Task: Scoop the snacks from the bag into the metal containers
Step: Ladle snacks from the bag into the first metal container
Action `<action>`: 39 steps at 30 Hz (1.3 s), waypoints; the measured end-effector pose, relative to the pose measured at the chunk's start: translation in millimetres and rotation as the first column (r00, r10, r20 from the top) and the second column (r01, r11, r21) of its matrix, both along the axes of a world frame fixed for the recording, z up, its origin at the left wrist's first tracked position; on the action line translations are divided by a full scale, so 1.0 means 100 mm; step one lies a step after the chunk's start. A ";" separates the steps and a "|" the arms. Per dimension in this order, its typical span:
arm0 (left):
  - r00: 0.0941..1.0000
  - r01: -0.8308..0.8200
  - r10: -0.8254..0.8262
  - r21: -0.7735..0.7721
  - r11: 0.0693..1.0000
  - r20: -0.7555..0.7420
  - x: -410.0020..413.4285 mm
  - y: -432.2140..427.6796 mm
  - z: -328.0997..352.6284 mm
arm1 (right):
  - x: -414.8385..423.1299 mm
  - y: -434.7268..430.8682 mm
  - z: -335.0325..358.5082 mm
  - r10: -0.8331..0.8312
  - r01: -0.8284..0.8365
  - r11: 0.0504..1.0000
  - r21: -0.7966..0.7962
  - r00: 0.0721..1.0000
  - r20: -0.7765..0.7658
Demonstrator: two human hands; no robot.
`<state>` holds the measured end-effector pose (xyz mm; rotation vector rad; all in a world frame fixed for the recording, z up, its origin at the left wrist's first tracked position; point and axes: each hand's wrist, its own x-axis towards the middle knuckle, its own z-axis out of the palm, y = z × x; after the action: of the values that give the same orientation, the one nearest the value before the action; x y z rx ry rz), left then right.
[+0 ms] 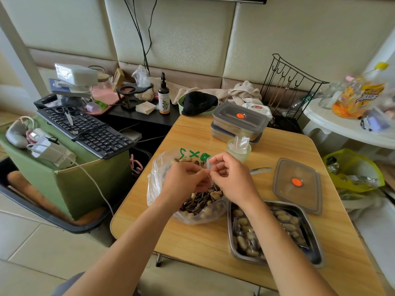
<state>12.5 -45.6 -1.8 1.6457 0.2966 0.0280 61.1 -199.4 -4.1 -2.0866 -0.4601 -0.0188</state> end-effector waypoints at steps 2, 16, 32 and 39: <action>1.000 -0.021 0.022 0.063 0.998 -0.004 0.02 0.00 -0.01 | 0.00 0.01 0.00 -0.005 0.005 1.000 0.005 1.000 -0.020; 1.000 0.006 -0.011 0.331 0.944 0.015 0.04 -0.05 -0.04 | -0.02 0.04 0.00 -0.095 0.088 0.993 -0.076 0.992 -0.087; 0.997 -0.030 0.045 0.251 0.967 -0.055 0.09 0.02 -0.03 | -0.14 0.23 0.03 -0.029 0.085 0.970 -0.227 0.970 0.240; 0.996 -0.075 0.083 0.254 0.964 -0.021 0.09 0.06 -0.03 | -0.13 0.28 0.02 -0.017 0.074 0.971 -0.227 0.969 0.245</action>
<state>21.1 -39.4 -4.3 1.8880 0.3958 0.1046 48.2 -171.3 -2.4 -2.3403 -0.5841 -0.2598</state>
